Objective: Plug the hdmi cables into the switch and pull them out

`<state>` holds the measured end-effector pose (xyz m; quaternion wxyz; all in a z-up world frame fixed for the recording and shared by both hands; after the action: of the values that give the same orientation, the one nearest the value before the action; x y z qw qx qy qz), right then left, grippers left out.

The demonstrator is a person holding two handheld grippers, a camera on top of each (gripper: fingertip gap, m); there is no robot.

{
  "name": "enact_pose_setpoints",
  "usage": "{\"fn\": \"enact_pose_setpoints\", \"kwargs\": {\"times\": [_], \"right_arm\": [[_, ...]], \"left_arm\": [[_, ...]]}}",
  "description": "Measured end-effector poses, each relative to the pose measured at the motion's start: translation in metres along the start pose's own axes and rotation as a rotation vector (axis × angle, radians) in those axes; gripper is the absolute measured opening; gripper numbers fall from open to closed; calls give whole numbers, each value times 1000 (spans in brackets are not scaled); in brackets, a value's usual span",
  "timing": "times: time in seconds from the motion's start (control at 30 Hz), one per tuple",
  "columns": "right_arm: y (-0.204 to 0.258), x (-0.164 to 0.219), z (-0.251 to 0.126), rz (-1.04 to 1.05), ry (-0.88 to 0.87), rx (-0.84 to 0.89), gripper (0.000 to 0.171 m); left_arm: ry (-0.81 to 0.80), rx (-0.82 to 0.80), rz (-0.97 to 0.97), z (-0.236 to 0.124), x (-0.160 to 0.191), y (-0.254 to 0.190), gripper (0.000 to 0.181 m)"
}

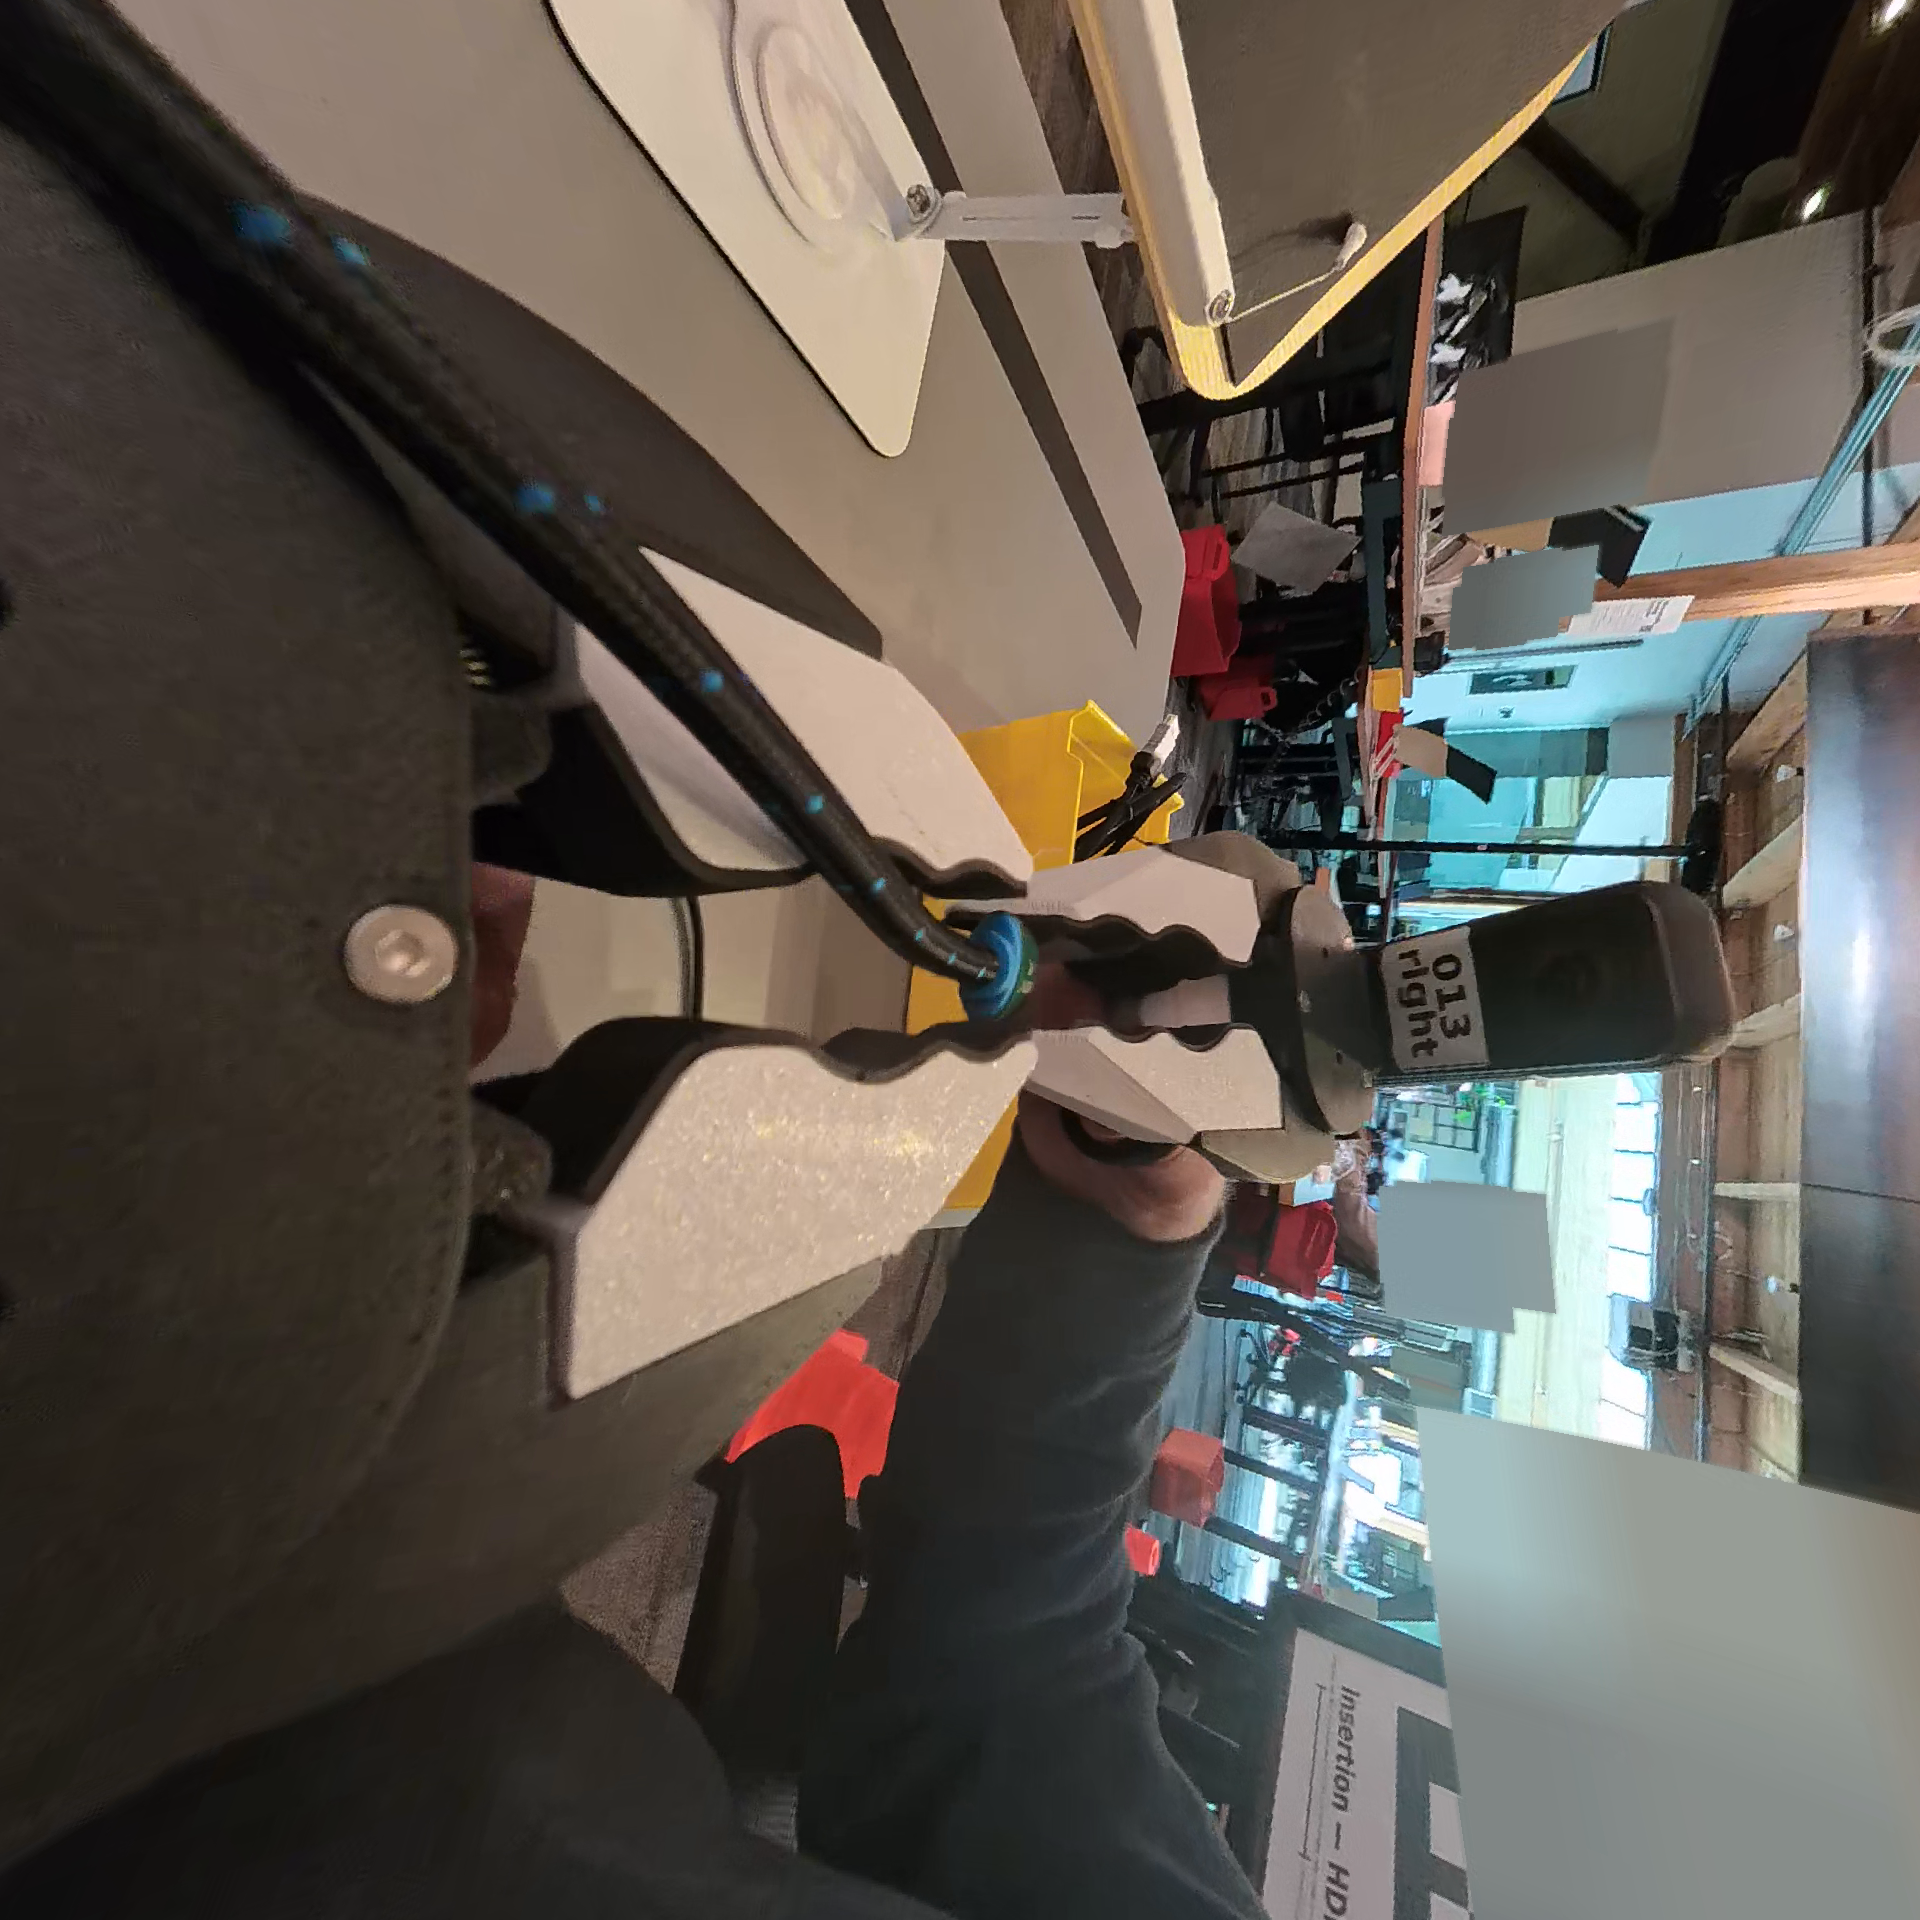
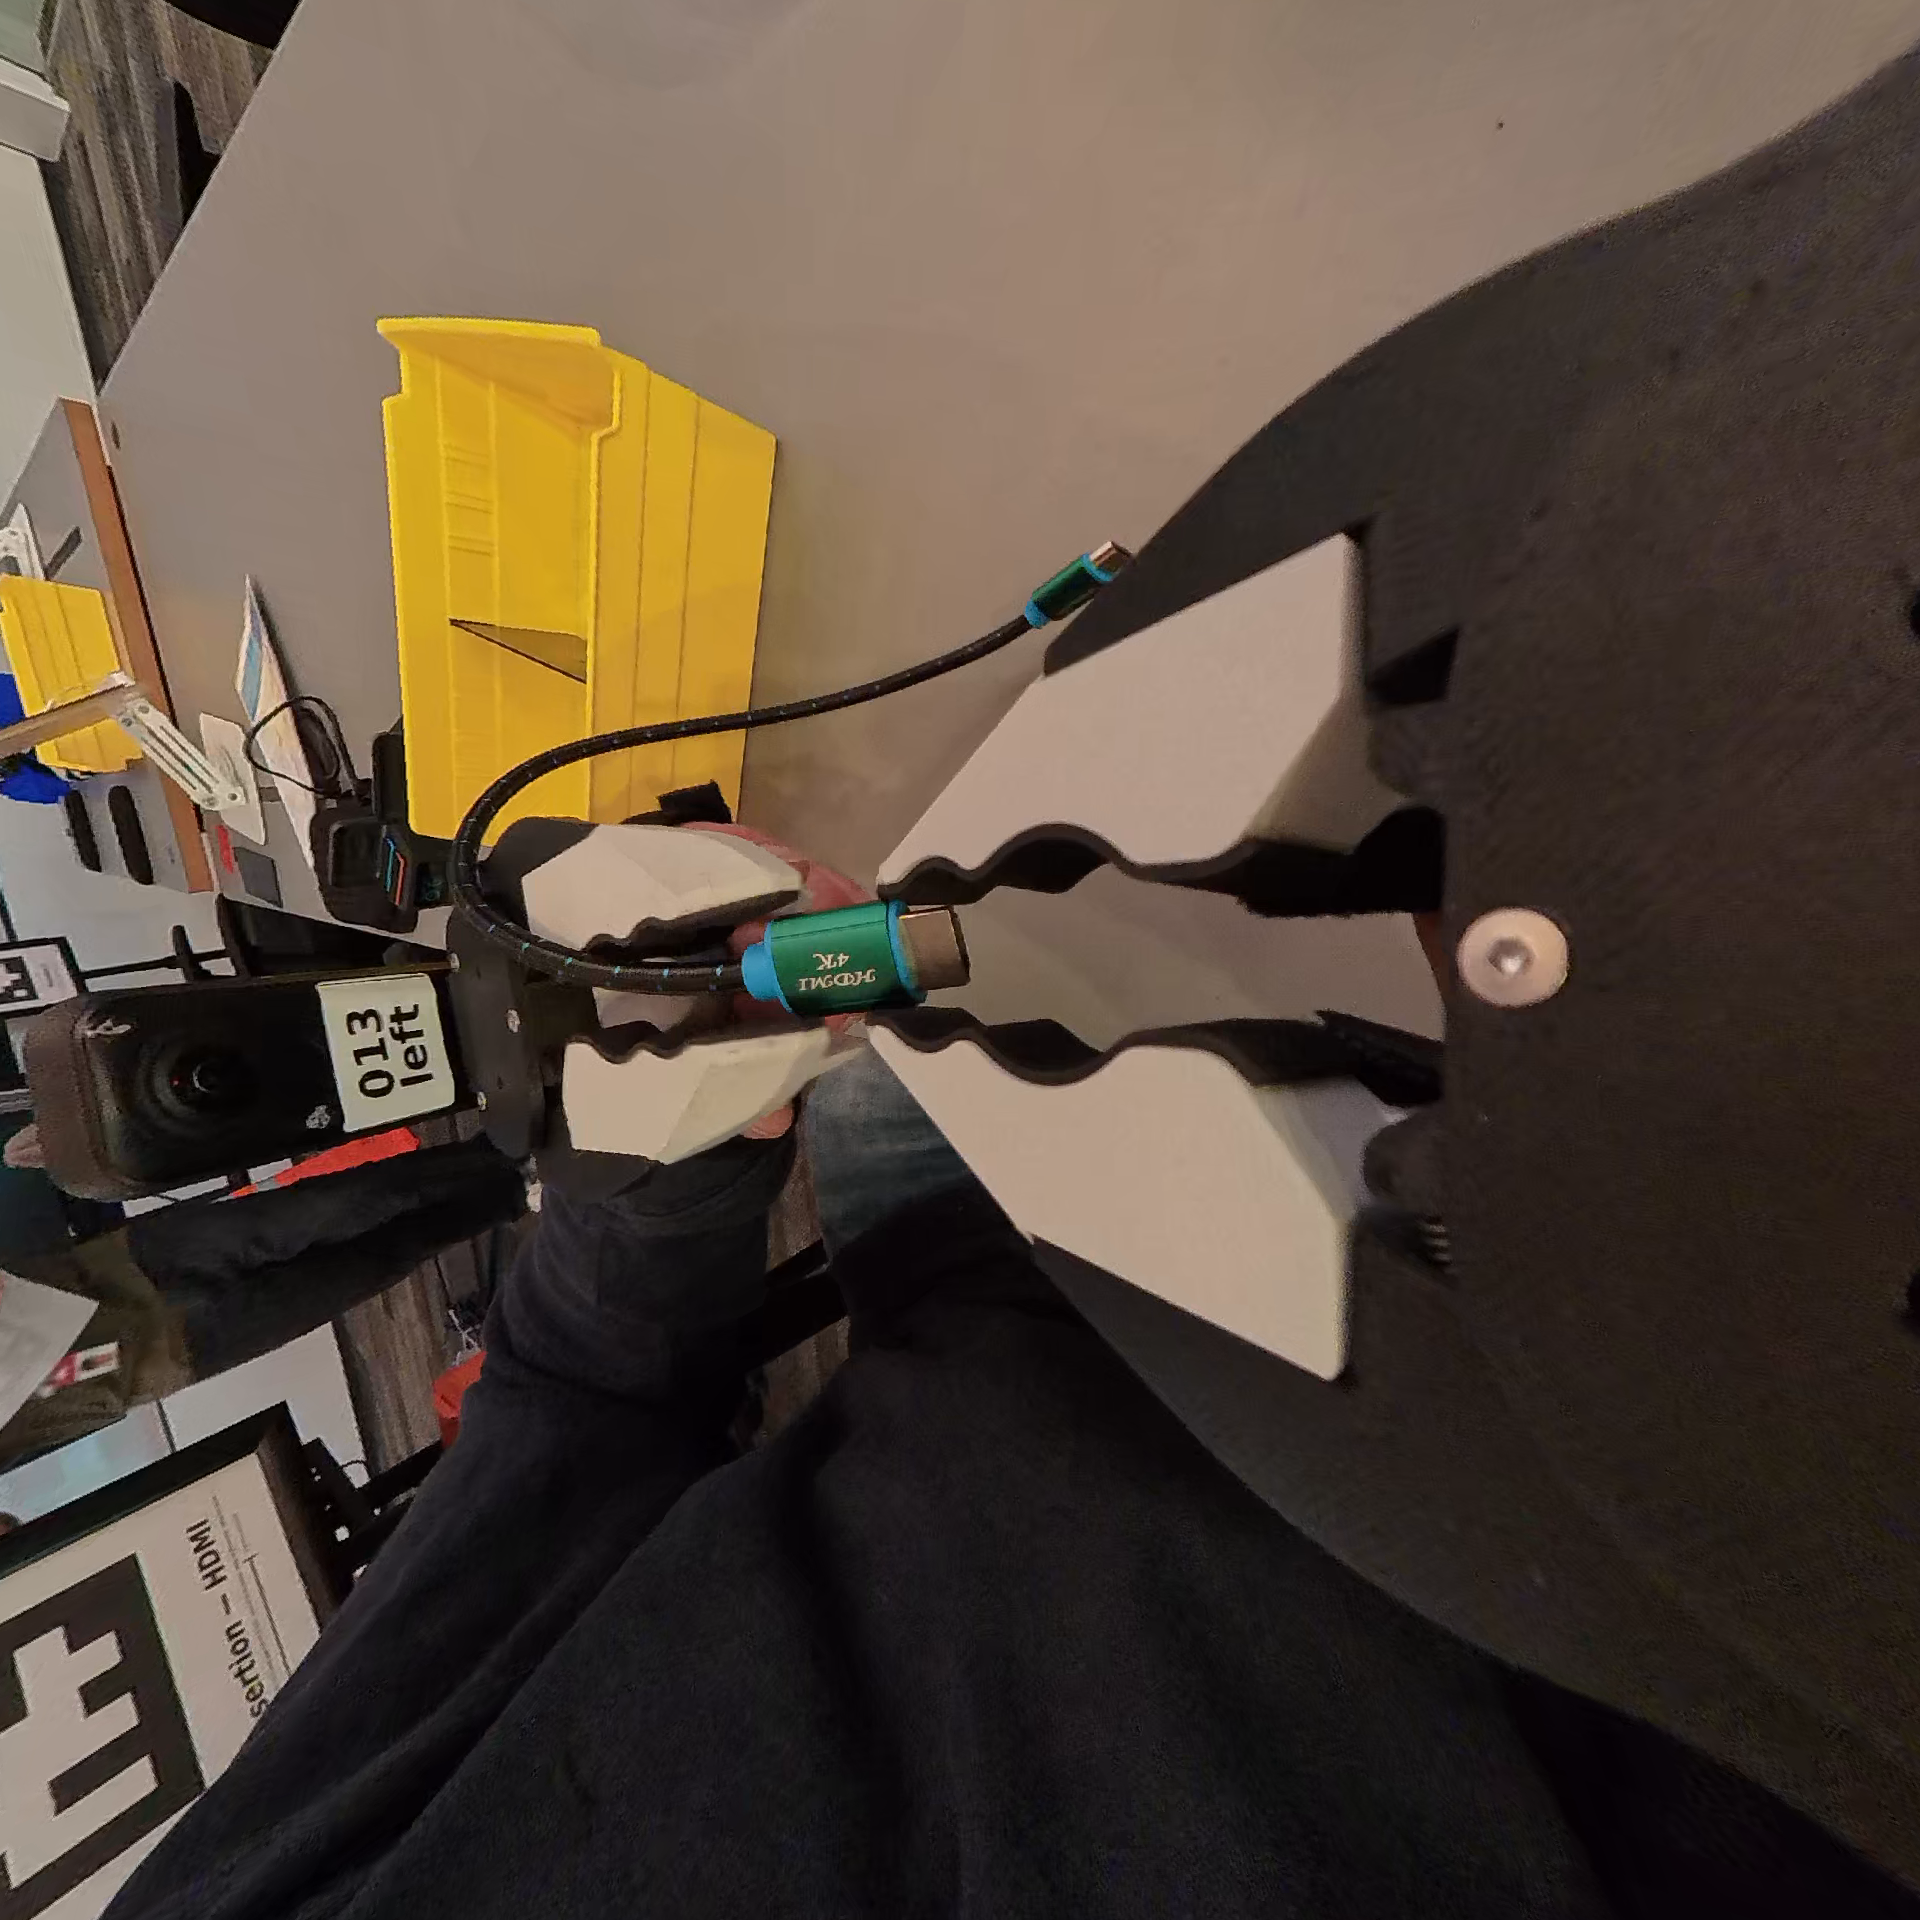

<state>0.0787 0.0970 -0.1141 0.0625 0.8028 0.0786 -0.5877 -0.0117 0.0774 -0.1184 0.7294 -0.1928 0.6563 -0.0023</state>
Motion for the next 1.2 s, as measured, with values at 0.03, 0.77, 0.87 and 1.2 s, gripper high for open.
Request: {"fn": "enact_pose_setpoints", "kwargs": {"times": [0.03,0.77,0.87,1.2], "right_arm": [[0,0,0,1,-1,-3,18],[-5,5,-1,48,-102,62,39],[-7,18,-5,60,-87,107,44],[-9,103,-2,-34,344,212,62]], "left_arm": [[22,1,10,2,2,-1,22],[-82,18,-129,-2,1,7,19],[-112,19,-151,-7,-2,12,19],[-136,-30,-105,-29,-13,21,19]]}}
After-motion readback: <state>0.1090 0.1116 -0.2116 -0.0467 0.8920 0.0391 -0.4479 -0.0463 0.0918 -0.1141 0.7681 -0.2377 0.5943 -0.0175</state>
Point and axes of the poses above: each gripper's, where its closed fingertips meet, z out along the fingers, x out of its underside, y = z × x across the jaws, the point moved 5 cm from there along -z, back along the fingers, and after that the axes turned 12 degrees about -z, right-handed, at the moved point
